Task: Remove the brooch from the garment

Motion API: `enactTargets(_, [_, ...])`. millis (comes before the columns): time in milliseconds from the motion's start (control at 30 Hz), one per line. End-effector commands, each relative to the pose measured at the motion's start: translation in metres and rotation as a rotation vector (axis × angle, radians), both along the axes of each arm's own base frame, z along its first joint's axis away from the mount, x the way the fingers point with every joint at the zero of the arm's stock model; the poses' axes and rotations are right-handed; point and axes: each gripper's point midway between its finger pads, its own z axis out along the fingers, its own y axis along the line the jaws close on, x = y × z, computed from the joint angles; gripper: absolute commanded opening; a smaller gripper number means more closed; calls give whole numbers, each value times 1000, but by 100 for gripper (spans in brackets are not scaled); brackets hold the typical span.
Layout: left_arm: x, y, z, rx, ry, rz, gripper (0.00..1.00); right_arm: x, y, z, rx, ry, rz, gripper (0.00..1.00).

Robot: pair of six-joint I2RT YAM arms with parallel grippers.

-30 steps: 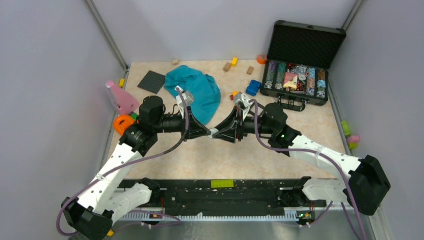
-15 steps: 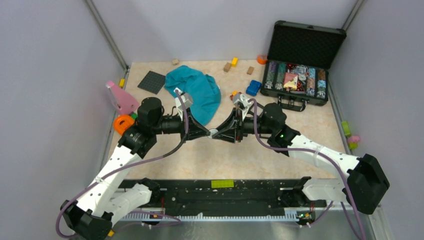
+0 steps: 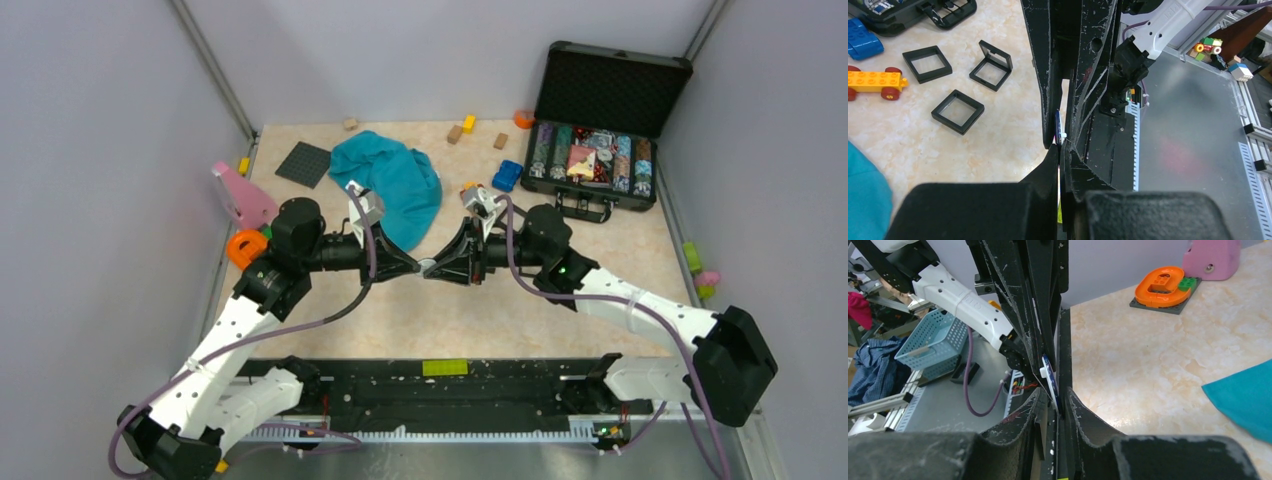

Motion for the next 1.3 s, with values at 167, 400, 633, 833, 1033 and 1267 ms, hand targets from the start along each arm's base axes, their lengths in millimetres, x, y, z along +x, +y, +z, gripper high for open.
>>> enactTargets(167, [-17,-5,6,-28,-58,-93,0,8,8,30,73,-34,-24,14])
enactTargets(400, [-18,-4,3,-18,-63,-88,0,13,8,32,85,-5,-59,7])
enactTargets(633, [-20,-2,3,-19,-75,-92,0,19,9,33,98,20,-96,4])
enactTargets(833, [-21,-2,0,-18,-89,-98,0,22,8,36,118,43,-123,3])
enactTargets(1033, [-17,-1,-1,-19,-96,-69,0,29,6,38,141,64,-165,2])
enactTargets(1267, [-17,-2,-2,-22,-99,-71,0,38,-4,37,159,104,-203,2])
